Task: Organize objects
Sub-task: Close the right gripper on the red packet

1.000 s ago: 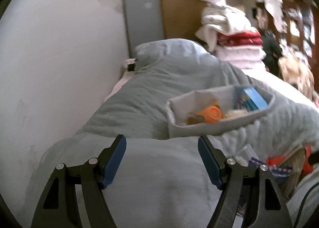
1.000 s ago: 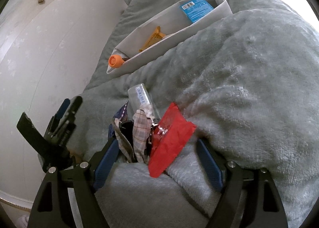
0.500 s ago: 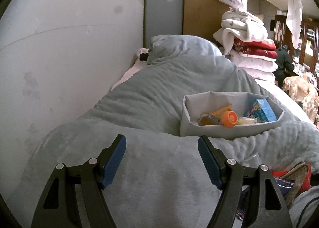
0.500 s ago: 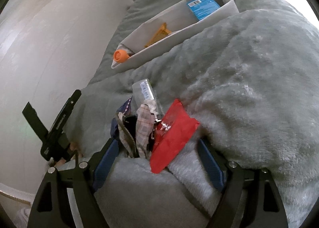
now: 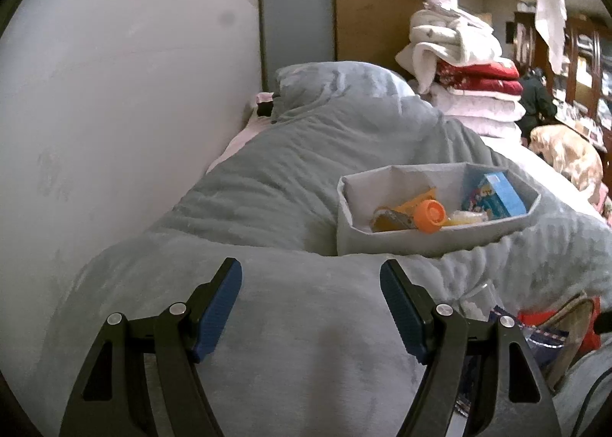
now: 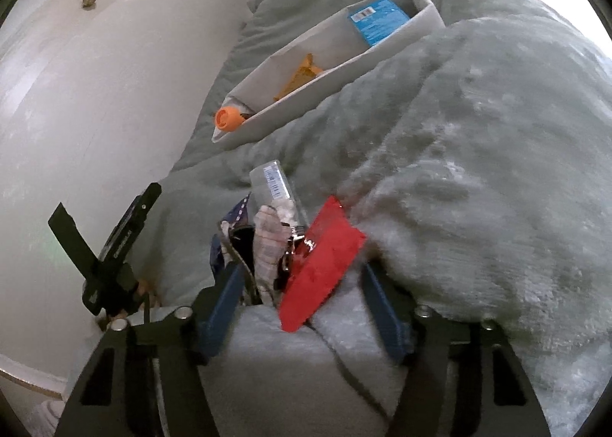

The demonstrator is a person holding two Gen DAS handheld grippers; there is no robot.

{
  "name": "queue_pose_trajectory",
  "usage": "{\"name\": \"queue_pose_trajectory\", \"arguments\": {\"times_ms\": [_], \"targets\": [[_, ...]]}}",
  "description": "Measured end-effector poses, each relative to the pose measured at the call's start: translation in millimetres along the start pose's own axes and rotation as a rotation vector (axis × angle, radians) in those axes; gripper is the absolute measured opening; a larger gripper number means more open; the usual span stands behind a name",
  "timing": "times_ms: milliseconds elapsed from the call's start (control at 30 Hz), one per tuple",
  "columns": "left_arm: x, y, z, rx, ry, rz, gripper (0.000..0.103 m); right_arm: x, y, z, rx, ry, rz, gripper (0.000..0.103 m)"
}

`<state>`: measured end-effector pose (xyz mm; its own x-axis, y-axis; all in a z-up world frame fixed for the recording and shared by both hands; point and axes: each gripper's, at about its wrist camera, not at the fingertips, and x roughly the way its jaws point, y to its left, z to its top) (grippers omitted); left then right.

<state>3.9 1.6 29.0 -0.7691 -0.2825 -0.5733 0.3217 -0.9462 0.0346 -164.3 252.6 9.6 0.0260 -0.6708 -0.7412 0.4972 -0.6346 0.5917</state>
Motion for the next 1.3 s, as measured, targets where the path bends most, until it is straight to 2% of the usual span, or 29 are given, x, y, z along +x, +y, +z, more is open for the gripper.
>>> {"name": "queue_pose_trajectory", "arguments": {"times_ms": [100,600,1100,1300], "targets": [[-2,-5,-1,0.028,-0.007,0.001,0.074,0,-4,-1,0.017,0.000,-0.007,0.046],[-4,-8,-1,0.043,-0.012,0.002,0.074,1,-11,-1,0.037,0.007,0.007,0.026],[-3,-8,-1,0.049,0.001,-0.002,0.074,-1,-10,-3,0.052,-0.004,-0.002,0.018],[-2,-8,-1,0.043,0.002,-0.008,0.074,-17,-5,-5,0.058,-0.074,-0.008,0.012]]}}
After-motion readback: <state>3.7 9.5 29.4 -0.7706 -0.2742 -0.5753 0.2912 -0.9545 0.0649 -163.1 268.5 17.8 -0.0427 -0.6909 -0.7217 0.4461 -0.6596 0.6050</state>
